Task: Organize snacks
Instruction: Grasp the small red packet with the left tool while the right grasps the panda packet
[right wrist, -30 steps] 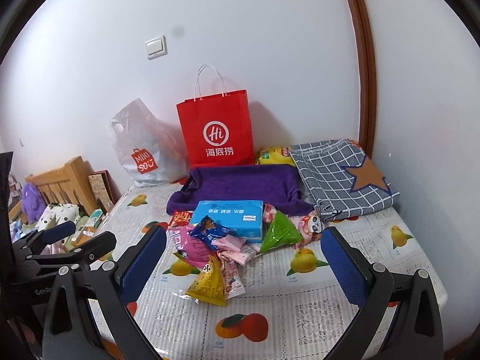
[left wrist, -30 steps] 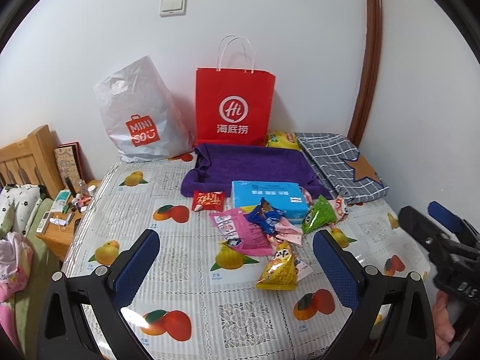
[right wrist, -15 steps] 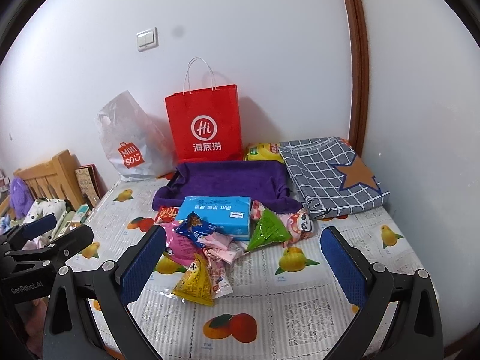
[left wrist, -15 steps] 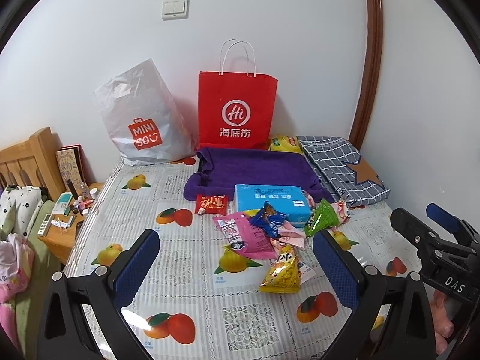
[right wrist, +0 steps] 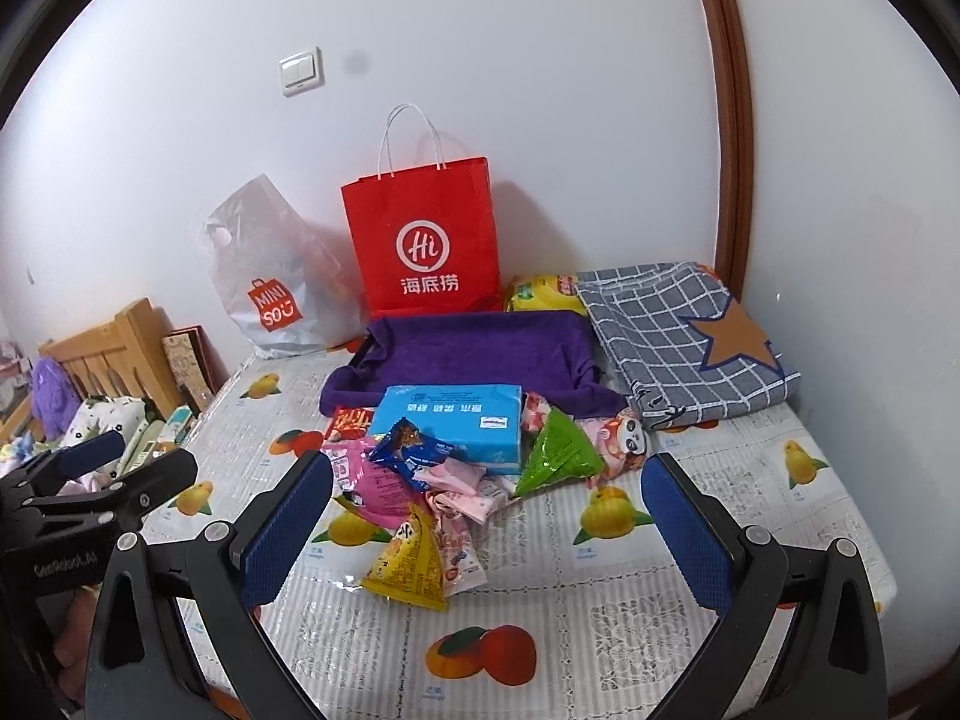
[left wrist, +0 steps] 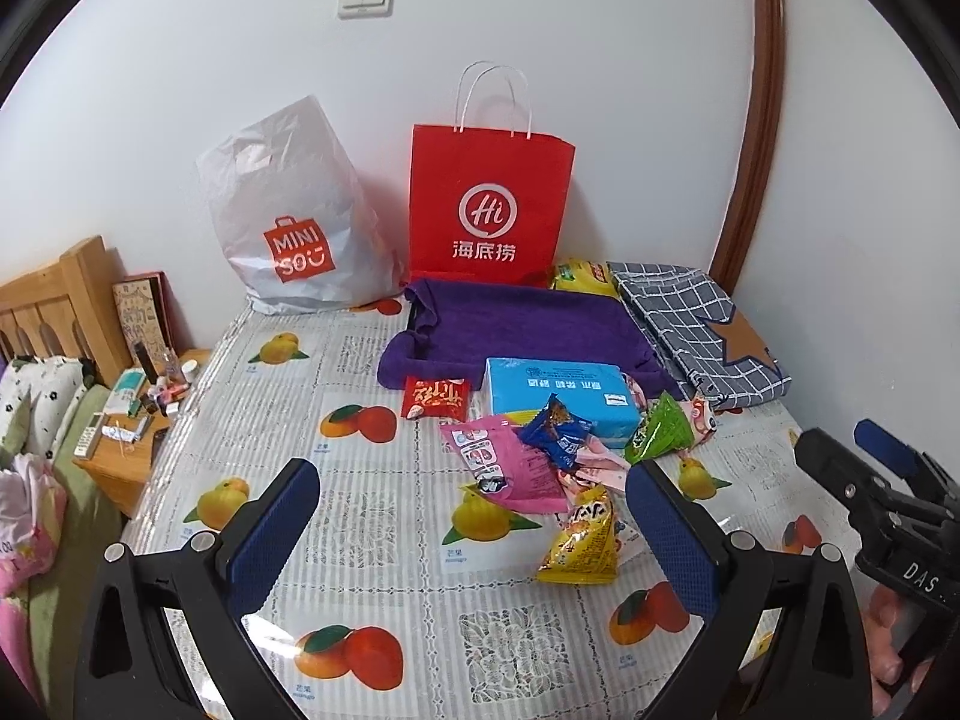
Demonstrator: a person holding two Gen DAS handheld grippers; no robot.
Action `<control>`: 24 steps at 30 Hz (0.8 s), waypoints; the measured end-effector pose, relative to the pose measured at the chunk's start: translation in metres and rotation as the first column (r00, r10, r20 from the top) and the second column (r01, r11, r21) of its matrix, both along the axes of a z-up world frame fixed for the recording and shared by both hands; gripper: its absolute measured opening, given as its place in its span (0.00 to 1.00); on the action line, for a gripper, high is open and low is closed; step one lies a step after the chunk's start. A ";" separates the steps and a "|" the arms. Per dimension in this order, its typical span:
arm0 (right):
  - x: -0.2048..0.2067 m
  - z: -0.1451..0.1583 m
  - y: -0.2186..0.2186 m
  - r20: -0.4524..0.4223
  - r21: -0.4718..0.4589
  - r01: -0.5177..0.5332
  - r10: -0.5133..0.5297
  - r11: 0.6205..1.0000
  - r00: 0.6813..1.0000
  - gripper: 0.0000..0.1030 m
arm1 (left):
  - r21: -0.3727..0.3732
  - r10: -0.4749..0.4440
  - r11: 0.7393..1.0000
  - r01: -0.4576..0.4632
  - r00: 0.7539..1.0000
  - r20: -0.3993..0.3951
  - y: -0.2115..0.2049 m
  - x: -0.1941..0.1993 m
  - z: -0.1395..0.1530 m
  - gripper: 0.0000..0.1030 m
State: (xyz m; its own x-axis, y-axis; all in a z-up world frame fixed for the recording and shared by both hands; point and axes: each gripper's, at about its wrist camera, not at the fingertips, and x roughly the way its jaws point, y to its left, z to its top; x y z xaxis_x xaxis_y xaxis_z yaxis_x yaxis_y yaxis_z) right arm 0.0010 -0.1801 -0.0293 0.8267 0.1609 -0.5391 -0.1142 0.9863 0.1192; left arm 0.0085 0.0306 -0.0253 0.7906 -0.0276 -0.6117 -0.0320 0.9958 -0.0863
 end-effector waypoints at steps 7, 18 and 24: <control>0.024 -0.028 0.001 -0.077 -0.003 -0.024 0.023 1.000 0.997 0.93 | -0.016 0.032 0.999 -0.033 0.997 -0.071 0.014 0.025 -0.032 0.98; 0.077 -0.089 -0.028 -0.162 -0.046 0.052 -0.059 0.998 0.985 0.78 | -0.056 0.058 0.996 -0.069 0.980 -0.190 0.044 0.070 -0.090 0.98; 0.112 -0.105 -0.052 -0.169 -0.082 0.108 -0.121 0.991 0.978 0.68 | -0.033 0.060 0.997 -0.068 0.978 -0.201 0.049 0.092 -0.098 0.98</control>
State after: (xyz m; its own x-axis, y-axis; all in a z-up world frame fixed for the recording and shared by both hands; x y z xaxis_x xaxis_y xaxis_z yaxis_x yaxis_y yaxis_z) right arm 0.1125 -0.2325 -0.1338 0.7306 0.0263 -0.6823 0.0161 0.9983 0.0557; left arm 0.1009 0.0791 -0.1237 0.6535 -0.0086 -0.7569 -0.1159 0.9870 -0.1113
